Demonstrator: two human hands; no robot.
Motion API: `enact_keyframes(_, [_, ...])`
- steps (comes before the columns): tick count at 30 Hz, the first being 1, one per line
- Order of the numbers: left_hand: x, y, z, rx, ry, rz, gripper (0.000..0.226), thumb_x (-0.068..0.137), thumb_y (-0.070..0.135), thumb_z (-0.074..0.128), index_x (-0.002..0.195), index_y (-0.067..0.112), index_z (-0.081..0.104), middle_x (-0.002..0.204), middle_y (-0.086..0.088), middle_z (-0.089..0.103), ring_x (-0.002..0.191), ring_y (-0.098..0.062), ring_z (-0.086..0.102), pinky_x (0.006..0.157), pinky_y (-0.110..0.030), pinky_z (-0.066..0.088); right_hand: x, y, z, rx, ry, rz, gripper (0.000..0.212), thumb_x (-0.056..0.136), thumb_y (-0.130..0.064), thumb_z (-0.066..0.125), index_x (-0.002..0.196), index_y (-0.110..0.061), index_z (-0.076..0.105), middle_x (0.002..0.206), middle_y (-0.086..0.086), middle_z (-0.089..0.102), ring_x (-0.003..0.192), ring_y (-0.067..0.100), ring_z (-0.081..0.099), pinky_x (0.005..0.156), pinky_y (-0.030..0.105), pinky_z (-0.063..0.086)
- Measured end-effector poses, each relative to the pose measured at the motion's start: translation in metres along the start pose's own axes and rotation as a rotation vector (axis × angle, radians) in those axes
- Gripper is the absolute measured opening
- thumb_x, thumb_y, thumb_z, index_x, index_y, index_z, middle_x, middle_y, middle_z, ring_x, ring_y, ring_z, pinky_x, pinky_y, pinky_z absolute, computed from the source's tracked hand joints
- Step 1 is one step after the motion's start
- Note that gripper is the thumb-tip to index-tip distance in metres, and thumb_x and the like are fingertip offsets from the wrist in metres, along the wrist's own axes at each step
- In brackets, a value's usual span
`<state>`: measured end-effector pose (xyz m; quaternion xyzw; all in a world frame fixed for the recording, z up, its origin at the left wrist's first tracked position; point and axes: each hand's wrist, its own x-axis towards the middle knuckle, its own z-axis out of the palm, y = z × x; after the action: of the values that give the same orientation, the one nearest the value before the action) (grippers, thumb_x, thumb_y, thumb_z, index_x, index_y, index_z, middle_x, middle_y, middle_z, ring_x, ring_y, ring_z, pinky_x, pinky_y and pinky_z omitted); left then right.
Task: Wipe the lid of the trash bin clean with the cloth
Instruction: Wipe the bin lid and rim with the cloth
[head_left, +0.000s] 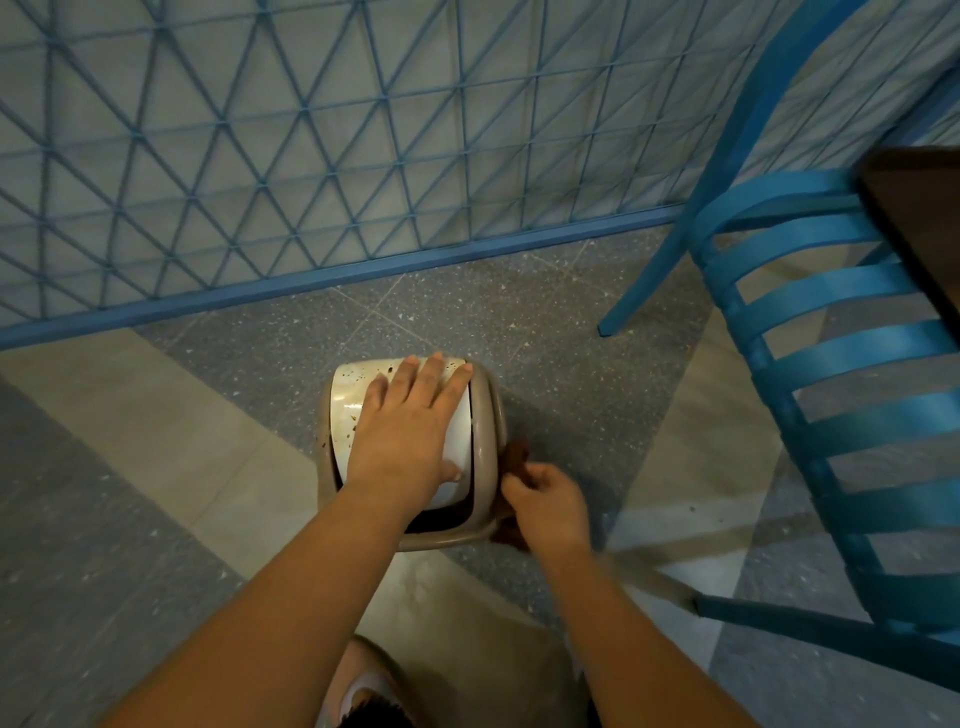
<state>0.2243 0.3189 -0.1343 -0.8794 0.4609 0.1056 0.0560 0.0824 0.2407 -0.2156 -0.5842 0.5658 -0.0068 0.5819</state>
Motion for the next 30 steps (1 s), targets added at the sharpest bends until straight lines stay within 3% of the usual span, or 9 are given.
enact_keyframes(2, [0.000,0.000,-0.001,-0.007,-0.007,-0.002,0.111,0.075,0.052,0.070,0.148,0.032,-0.011,0.160,0.000,-0.003,0.146,-0.026,-0.004,0.117,-0.045,0.003,-0.015,0.018,0.003,0.052,0.002,0.052,0.005,0.080,-0.027,0.067,0.084,-0.028,0.064,0.081,-0.003,0.069,0.073,0.014,0.066,0.064,0.030,0.053])
enact_keyframes(5, [0.000,0.001,-0.002,-0.011,-0.019,0.000,0.110,0.076,0.051,0.069,0.149,0.031,-0.011,0.160,0.000,-0.005,0.146,-0.027,-0.005,0.117,-0.045,0.003,-0.016,0.017,0.002,0.062,-0.018,0.082,0.003,0.079,-0.028,0.067,0.081,-0.029,0.064,0.074,-0.004,0.070,0.065,0.011,0.067,0.053,0.025,0.050])
enact_keyframes(9, [0.000,0.002,-0.003,-0.007,-0.019,0.003,0.109,0.076,0.052,0.069,0.149,0.030,-0.009,0.159,0.001,-0.006,0.146,-0.026,-0.005,0.117,-0.045,0.003,0.011,-0.017,-0.003,-0.012,-0.019,-0.001,0.008,0.079,-0.024,0.065,0.071,-0.022,0.064,0.070,0.000,0.068,0.068,0.018,0.066,0.067,0.038,0.056])
enact_keyframes(13, [0.000,0.002,-0.001,-0.003,0.005,-0.002,0.110,0.075,0.051,0.070,0.149,0.030,-0.008,0.159,0.000,-0.003,0.146,-0.026,-0.003,0.116,-0.045,0.004,0.033,-0.048,0.001,-0.066,-0.002,-0.050,0.015,0.079,-0.026,0.062,0.066,-0.020,0.064,0.060,0.000,0.065,0.061,0.019,0.065,0.063,0.037,0.057])
enact_keyframes(20, [0.000,0.000,0.001,0.003,-0.001,-0.008,0.109,0.076,0.052,0.069,0.149,0.031,-0.009,0.159,0.000,-0.004,0.146,-0.026,-0.004,0.116,-0.045,0.004,-0.008,-0.007,0.007,0.143,0.067,0.039,0.010,0.084,-0.029,0.064,0.081,-0.022,0.069,0.073,0.000,0.069,0.071,0.017,0.065,0.066,0.032,0.053])
enact_keyframes(25, [0.000,0.001,-0.002,-0.007,-0.017,-0.004,0.110,0.076,0.053,0.069,0.149,0.032,-0.010,0.160,0.000,-0.004,0.146,-0.027,-0.004,0.116,-0.046,0.004,-0.037,0.019,0.013,0.333,0.053,0.152,0.010,0.088,-0.025,0.063,0.084,-0.021,0.072,0.074,0.002,0.073,0.066,0.015,0.070,0.056,0.026,0.054])
enact_keyframes(30, [0.000,0.002,-0.002,0.001,-0.021,-0.005,0.109,0.076,0.052,0.068,0.150,0.030,-0.009,0.160,0.000,-0.005,0.146,-0.027,-0.005,0.116,-0.046,0.004,-0.004,-0.017,0.005,0.243,0.023,0.053,0.010,0.087,-0.022,0.063,0.083,-0.019,0.072,0.081,0.005,0.073,0.076,0.022,0.068,0.070,0.036,0.057])
